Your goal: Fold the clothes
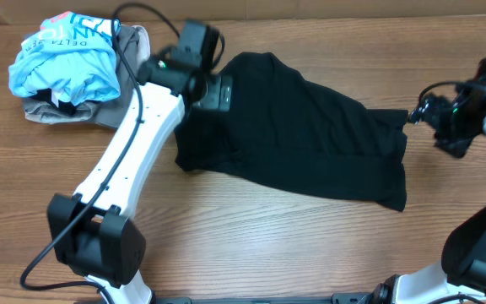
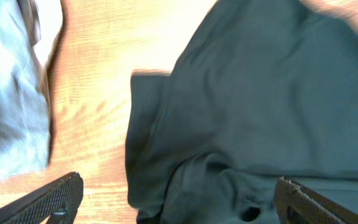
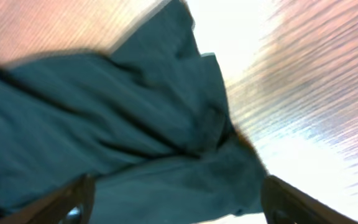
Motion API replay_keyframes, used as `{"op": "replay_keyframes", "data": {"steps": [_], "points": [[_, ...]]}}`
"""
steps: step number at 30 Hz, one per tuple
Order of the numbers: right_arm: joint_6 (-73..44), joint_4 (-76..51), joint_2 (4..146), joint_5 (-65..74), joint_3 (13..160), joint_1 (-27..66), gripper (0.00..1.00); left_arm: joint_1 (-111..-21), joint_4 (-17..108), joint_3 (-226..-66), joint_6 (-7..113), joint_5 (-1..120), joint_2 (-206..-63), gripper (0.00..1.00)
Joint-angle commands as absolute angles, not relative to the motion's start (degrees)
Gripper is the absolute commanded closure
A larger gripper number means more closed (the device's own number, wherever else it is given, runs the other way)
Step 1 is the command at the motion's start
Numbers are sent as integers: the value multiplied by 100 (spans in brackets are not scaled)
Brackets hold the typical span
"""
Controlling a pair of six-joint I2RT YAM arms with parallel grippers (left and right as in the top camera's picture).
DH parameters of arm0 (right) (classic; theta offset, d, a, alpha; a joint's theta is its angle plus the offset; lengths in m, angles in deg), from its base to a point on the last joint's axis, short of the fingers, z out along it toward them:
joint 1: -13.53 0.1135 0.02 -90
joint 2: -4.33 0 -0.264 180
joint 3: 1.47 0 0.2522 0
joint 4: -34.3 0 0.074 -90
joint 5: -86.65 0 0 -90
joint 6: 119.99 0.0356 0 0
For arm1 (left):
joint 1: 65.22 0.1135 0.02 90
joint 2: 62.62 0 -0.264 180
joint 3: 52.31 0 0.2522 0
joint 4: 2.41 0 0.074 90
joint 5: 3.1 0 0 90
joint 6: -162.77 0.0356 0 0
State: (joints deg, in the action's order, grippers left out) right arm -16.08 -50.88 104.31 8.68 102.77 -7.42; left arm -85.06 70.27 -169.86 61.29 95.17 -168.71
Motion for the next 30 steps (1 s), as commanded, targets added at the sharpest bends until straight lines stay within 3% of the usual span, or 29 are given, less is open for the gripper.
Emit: {"op": "replay_keyframes", "data": {"steps": [1, 16, 30], "points": [[-1654, -5289, 10204, 1174, 10824, -683, 7, -8484, 7322, -17922, 6699, 8835, -16855, 0], [-1656, -5165, 10211, 1688, 10675, -265, 3, -8488, 7604, -19568, 7165, 8238, -17041, 0], [-1822, -5285, 10211, 1275, 10675, -259, 3, -8427, 5844, -20280, 7379, 8258, -19284, 0]]}}
